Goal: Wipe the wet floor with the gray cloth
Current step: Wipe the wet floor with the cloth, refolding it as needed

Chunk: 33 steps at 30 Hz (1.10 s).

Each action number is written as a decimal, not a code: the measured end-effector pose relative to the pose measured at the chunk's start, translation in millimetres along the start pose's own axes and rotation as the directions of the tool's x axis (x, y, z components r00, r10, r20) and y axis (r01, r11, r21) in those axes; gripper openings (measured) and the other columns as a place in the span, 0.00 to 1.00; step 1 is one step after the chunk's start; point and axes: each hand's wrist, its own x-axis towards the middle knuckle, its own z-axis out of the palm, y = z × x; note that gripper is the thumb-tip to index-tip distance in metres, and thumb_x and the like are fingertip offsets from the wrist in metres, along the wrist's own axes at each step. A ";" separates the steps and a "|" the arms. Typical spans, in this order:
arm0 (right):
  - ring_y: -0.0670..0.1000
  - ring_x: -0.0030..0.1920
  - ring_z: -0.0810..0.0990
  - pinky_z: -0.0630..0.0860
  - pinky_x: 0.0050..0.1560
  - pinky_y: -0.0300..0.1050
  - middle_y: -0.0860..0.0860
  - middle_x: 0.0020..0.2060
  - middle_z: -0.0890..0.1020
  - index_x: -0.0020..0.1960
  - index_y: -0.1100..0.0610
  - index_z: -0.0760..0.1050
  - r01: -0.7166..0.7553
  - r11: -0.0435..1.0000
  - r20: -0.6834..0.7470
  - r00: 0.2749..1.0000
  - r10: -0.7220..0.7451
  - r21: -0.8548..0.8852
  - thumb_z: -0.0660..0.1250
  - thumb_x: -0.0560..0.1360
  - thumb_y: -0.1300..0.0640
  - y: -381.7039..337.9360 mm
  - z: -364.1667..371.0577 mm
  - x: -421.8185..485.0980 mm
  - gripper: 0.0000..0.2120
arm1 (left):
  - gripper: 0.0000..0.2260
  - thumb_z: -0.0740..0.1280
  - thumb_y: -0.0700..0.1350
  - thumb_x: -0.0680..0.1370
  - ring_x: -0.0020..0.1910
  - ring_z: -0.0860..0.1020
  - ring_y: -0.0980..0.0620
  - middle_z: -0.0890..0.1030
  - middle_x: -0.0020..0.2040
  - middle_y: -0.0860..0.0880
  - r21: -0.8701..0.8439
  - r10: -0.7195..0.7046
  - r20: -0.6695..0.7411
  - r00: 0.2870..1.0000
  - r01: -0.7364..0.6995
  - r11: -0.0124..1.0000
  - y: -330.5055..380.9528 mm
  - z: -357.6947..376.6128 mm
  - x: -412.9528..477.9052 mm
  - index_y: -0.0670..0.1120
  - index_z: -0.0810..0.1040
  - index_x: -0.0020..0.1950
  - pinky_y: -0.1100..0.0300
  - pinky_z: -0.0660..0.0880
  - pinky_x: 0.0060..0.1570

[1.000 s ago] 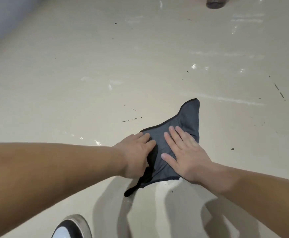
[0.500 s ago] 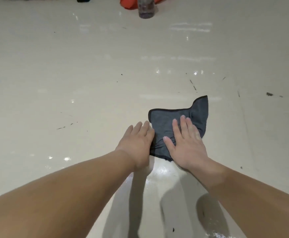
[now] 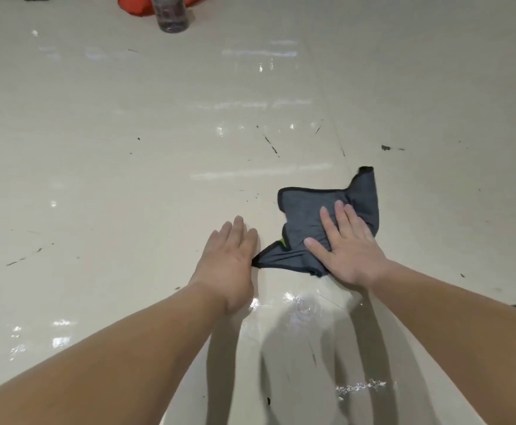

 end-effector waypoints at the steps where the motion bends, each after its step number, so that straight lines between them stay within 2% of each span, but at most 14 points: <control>1: 0.52 0.79 0.26 0.33 0.80 0.52 0.52 0.80 0.28 0.82 0.47 0.29 -0.054 0.998 -0.002 0.999 0.054 0.014 0.37 0.78 0.26 2.7 1.7 -4.4 0.41 | 0.38 0.62 0.43 0.77 0.83 0.41 0.42 0.40 0.84 0.44 0.000 0.030 0.001 1.000 -0.030 1.000 1.8 0.6 -0.7 0.47 0.45 0.83 0.48 0.43 0.81; 4: 0.54 0.80 0.27 0.34 0.80 0.54 0.55 0.80 0.29 0.82 0.51 0.29 -0.151 0.988 -0.018 0.988 0.151 0.041 0.34 0.78 0.28 -10.5 18.0 -28.9 0.41 | 0.35 0.60 0.44 0.78 0.83 0.43 0.42 0.44 0.84 0.44 0.007 0.110 0.015 0.994 -0.111 0.994 0.9 6.0 -4.8 0.47 0.47 0.83 0.47 0.44 0.81; 6: 0.57 0.80 0.28 0.35 0.80 0.56 0.57 0.80 0.30 0.81 0.53 0.27 -0.186 0.982 -0.034 0.982 0.187 0.038 0.28 0.73 0.27 -23.9 33.7 -51.9 0.44 | 0.33 0.60 0.44 0.77 0.82 0.48 0.41 0.50 0.83 0.43 -0.011 0.135 -0.003 0.991 -0.135 0.991 -4.3 7.9 -4.3 0.47 0.52 0.82 0.47 0.47 0.80; 8: 0.60 0.81 0.31 0.37 0.80 0.57 0.61 0.81 0.33 0.78 0.55 0.25 -0.151 0.989 -0.064 0.986 0.151 0.001 0.22 0.71 0.29 -34.1 55.4 -81.2 0.44 | 0.32 0.61 0.44 0.75 0.79 0.57 0.42 0.58 0.80 0.43 -0.016 0.153 -0.031 0.988 -0.154 0.988 -10.9 6.9 -2.4 0.46 0.58 0.79 0.49 0.53 0.78; 9: 0.62 0.81 0.35 0.40 0.80 0.57 0.62 0.81 0.36 0.79 0.55 0.28 -0.122 0.992 -0.084 0.989 0.123 0.009 0.22 0.73 0.29 -40.4 67.2 -98.3 0.44 | 0.30 0.62 0.42 0.73 0.75 0.63 0.42 0.63 0.76 0.45 -0.016 0.155 -0.043 0.987 -0.156 0.988 -14.5 6.5 -1.7 0.45 0.62 0.76 0.51 0.56 0.76; 12: 0.66 0.82 0.51 0.51 0.76 0.61 0.66 0.81 0.53 0.83 0.62 0.51 -0.033 0.999 -0.158 0.987 0.037 0.027 0.39 0.81 0.31 -59.2 100.1 -139.6 0.43 | 0.27 0.64 0.39 0.71 0.66 0.69 0.44 0.70 0.69 0.48 -0.014 0.154 -0.073 0.985 -0.155 0.988 -26.2 6.1 1.5 0.46 0.68 0.71 0.55 0.63 0.69; 13: 0.67 0.81 0.54 0.53 0.75 0.62 0.66 0.81 0.56 0.82 0.63 0.55 -0.011 1.000 -0.171 0.985 0.015 0.025 0.42 0.82 0.32 -65.4 106.9 -147.5 0.42 | 0.27 0.64 0.39 0.70 0.64 0.69 0.45 0.70 0.68 0.49 0.000 0.169 -0.084 0.982 -0.170 0.986 -30.4 7.4 2.3 0.46 0.68 0.70 0.55 0.64 0.68; 15: 0.68 0.80 0.56 0.55 0.74 0.65 0.68 0.80 0.57 0.81 0.64 0.56 0.028 1.000 -0.193 0.981 -0.030 -0.015 0.43 0.82 0.32 -75.2 114.9 -153.7 0.42 | 0.27 0.65 0.40 0.69 0.64 0.70 0.44 0.69 0.69 0.49 0.049 0.213 -0.097 0.972 -0.210 0.977 -38.5 9.2 3.3 0.46 0.69 0.69 0.55 0.64 0.68; 17: 0.69 0.80 0.56 0.55 0.74 0.66 0.68 0.80 0.57 0.81 0.65 0.55 0.036 0.998 -0.208 0.977 -0.047 -0.052 0.44 0.81 0.32 -81.9 116.3 -150.8 0.43 | 0.31 0.66 0.42 0.71 0.71 0.65 0.43 0.64 0.76 0.47 0.096 0.234 -0.082 0.969 -0.226 0.969 -44.0 7.7 1.5 0.46 0.66 0.75 0.54 0.60 0.74; 20: 0.68 0.81 0.53 0.53 0.76 0.66 0.68 0.80 0.56 0.82 0.64 0.55 0.007 1.000 -0.215 0.977 -0.013 -0.029 0.45 0.81 0.31 -102.4 111.9 -138.1 0.43 | 0.34 0.65 0.42 0.74 0.77 0.59 0.44 0.56 0.82 0.46 0.072 0.140 -0.073 0.987 -0.135 0.988 -54.4 0.8 -8.8 0.47 0.59 0.80 0.53 0.56 0.77; 24: 0.66 0.82 0.41 0.43 0.79 0.64 0.67 0.81 0.46 0.83 0.62 0.46 -0.002 1.000 -0.233 0.972 0.004 0.011 0.41 0.79 0.30 -157.7 94.2 -98.1 0.45 | 0.34 0.67 0.42 0.73 0.74 0.63 0.43 0.60 0.80 0.46 0.003 -0.033 -0.084 0.996 0.033 0.999 -82.0 -9.8 -41.9 0.47 0.63 0.78 0.54 0.61 0.72; 28: 0.66 0.82 0.44 0.44 0.80 0.64 0.66 0.82 0.50 0.83 0.63 0.52 0.250 0.968 -0.258 0.935 -0.242 -0.001 0.47 0.79 0.32 -233.9 86.7 -60.2 0.44 | 0.33 0.65 0.41 0.74 0.75 0.63 0.44 0.60 0.81 0.47 -0.132 -0.345 -0.086 0.935 0.332 0.934 -112.3 -13.4 -106.6 0.49 0.63 0.79 0.53 0.62 0.71; 31: 0.65 0.81 0.34 0.36 0.79 0.64 0.64 0.81 0.37 0.83 0.60 0.40 0.441 0.892 -0.145 0.881 -0.451 -0.096 0.42 0.80 0.32 -293.2 83.8 -52.3 0.44 | 0.33 0.64 0.41 0.74 0.75 0.62 0.44 0.57 0.81 0.47 -0.163 -0.502 -0.069 0.862 0.487 0.858 -124.0 -16.7 -155.1 0.49 0.62 0.80 0.53 0.61 0.72; 33: 0.63 0.79 0.27 0.32 0.78 0.63 0.62 0.79 0.29 0.82 0.58 0.32 0.593 0.785 -0.022 0.795 -0.606 -0.181 0.41 0.80 0.30 -320.0 87.0 -62.3 0.44 | 0.33 0.64 0.41 0.74 0.75 0.62 0.44 0.57 0.81 0.47 -0.160 -0.598 -0.063 0.799 0.583 0.797 -132.5 -21.8 -185.2 0.49 0.62 0.79 0.53 0.61 0.71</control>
